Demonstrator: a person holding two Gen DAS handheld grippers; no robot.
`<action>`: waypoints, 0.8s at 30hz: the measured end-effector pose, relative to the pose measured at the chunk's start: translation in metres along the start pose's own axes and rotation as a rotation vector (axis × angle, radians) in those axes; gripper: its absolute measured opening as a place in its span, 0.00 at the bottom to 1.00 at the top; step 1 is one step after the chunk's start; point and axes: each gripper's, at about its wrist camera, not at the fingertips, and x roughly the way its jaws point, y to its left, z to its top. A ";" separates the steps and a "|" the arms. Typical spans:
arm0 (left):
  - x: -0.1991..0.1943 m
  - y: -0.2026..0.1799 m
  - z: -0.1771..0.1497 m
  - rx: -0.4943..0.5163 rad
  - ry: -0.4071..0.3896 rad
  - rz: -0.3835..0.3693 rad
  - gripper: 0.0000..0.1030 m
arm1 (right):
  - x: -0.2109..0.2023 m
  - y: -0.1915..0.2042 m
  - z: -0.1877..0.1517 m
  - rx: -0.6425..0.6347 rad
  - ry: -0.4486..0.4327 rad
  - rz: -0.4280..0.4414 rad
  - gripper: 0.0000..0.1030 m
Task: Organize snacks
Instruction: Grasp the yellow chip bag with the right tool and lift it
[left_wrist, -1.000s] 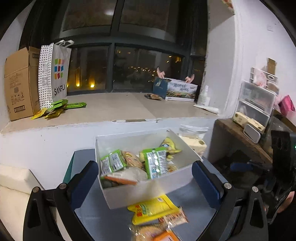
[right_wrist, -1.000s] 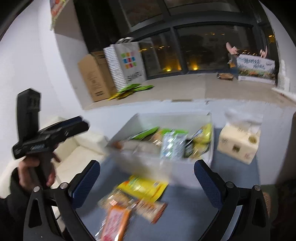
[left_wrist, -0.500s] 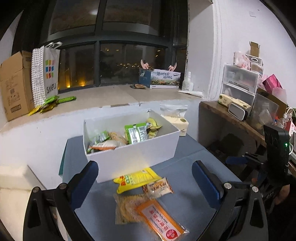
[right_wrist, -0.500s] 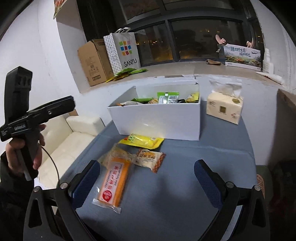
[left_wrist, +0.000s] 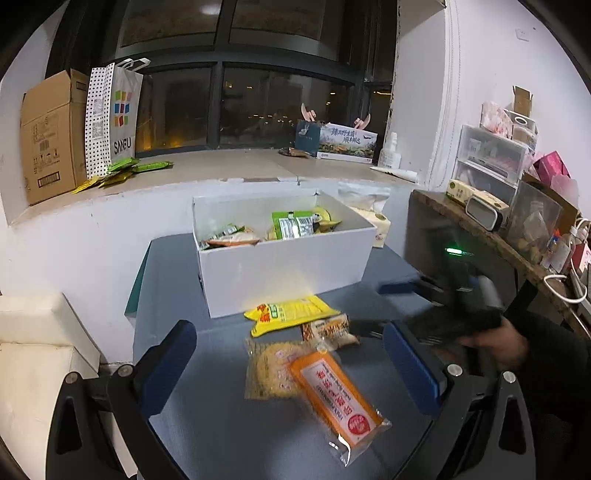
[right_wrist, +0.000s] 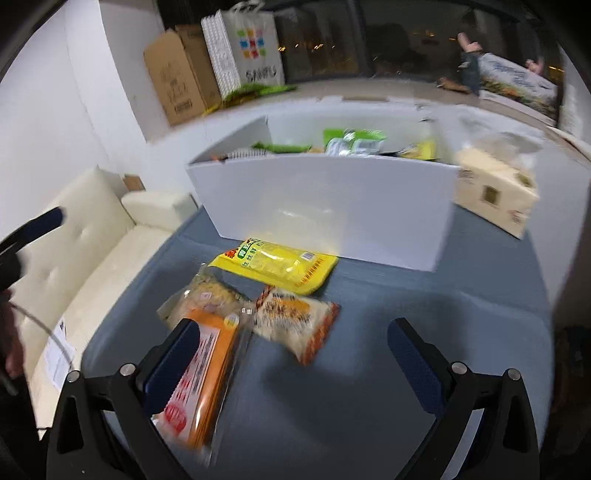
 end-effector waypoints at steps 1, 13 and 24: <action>-0.001 0.001 -0.002 0.004 0.003 0.002 1.00 | 0.010 0.005 0.006 -0.037 0.003 -0.036 1.00; -0.003 0.025 -0.030 -0.063 0.048 0.035 1.00 | 0.107 0.051 0.035 -0.357 0.122 -0.193 0.91; 0.011 0.036 -0.046 -0.118 0.098 0.030 1.00 | 0.085 0.042 0.041 -0.287 0.128 -0.096 0.20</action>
